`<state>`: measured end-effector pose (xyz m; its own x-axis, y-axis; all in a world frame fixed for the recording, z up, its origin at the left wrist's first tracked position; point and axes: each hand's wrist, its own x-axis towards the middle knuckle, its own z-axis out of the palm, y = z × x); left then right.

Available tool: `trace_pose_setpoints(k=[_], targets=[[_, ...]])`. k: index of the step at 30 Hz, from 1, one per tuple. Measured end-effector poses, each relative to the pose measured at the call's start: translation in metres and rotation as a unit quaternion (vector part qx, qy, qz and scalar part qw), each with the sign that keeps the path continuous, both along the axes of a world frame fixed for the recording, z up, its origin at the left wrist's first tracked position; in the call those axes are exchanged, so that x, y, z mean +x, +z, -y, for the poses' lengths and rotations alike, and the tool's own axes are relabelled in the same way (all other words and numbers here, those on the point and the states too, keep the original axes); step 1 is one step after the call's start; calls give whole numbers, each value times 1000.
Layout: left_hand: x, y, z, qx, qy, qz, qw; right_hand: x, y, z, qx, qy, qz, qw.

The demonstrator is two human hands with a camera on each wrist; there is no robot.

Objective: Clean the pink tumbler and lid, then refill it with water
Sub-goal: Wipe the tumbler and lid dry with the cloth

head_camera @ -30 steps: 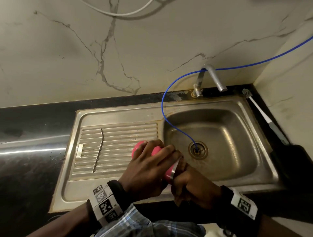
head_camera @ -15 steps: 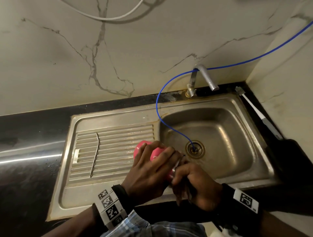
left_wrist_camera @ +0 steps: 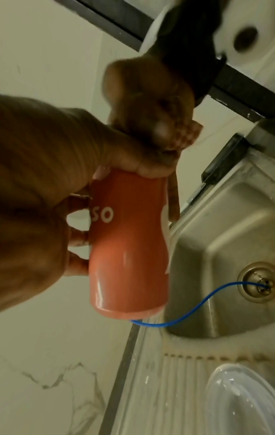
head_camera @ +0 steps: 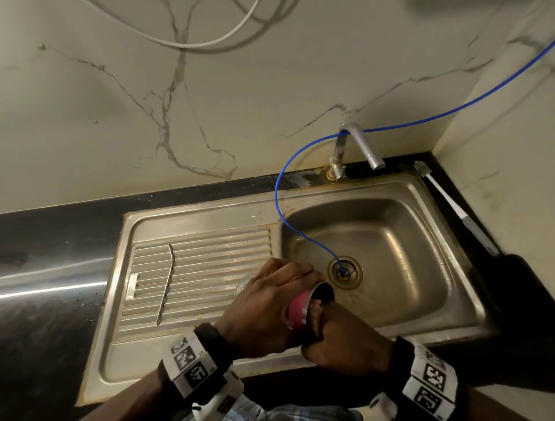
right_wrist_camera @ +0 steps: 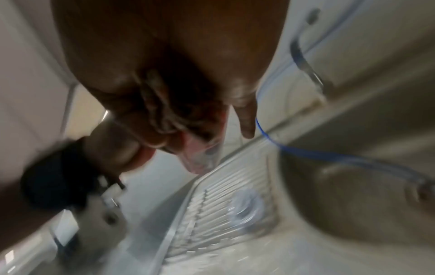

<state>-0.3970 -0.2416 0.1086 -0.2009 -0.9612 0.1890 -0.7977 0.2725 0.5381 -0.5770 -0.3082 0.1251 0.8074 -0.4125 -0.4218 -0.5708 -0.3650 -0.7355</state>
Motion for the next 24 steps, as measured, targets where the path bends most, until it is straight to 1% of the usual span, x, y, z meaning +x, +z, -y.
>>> trace_pose_setpoints(k=[2,3,4,5,6,7,8,9,10,11,13,14,15,17,19,21,22,24], targets=[[-5,-5,-1,-20,17,4,1000,1,1,0,56,-55,-35,996],[-7,-10,-3,-28,28,12,999,1,1,-1,95,-90,-25,991],[-9,-15,-4,-38,38,24,998,3,1,-4,137,-132,4,982],[-11,-20,-6,-52,46,39,997,5,0,-7,191,-170,40,966],[-12,-24,-7,-70,51,55,995,7,-1,-8,255,-211,80,940],[-14,-27,-9,-91,55,71,992,10,-1,-9,321,-251,119,905],[-16,-28,-10,-109,61,85,989,14,3,-10,360,-283,140,878],[-18,-28,-10,-124,68,99,985,17,6,-10,381,-296,149,863],[-19,-28,-11,-134,75,116,981,19,9,-11,378,-304,153,861],[-19,-26,-11,-139,80,135,978,19,9,-11,362,-302,154,868],[-16,-22,-12,-135,82,159,975,17,3,-10,302,-270,156,901],[-14,-18,-12,-122,75,165,976,15,-3,-9,249,-251,150,923],[-10,-14,-12,-101,67,174,977,12,-8,-9,176,-227,136,948],[-2,-5,-11,-51,53,196,978,1,-11,-5,36,-161,117,979],[5,1,-6,3,57,207,977,-3,-10,0,-95,-65,71,991],[11,5,1,58,46,196,978,-8,-8,-1,-138,-1,11,990],[13,5,4,66,32,217,973,-9,-10,-3,-156,16,-4,988],[15,7,8,42,1,252,967,-8,-13,-7,-196,24,1,980]])
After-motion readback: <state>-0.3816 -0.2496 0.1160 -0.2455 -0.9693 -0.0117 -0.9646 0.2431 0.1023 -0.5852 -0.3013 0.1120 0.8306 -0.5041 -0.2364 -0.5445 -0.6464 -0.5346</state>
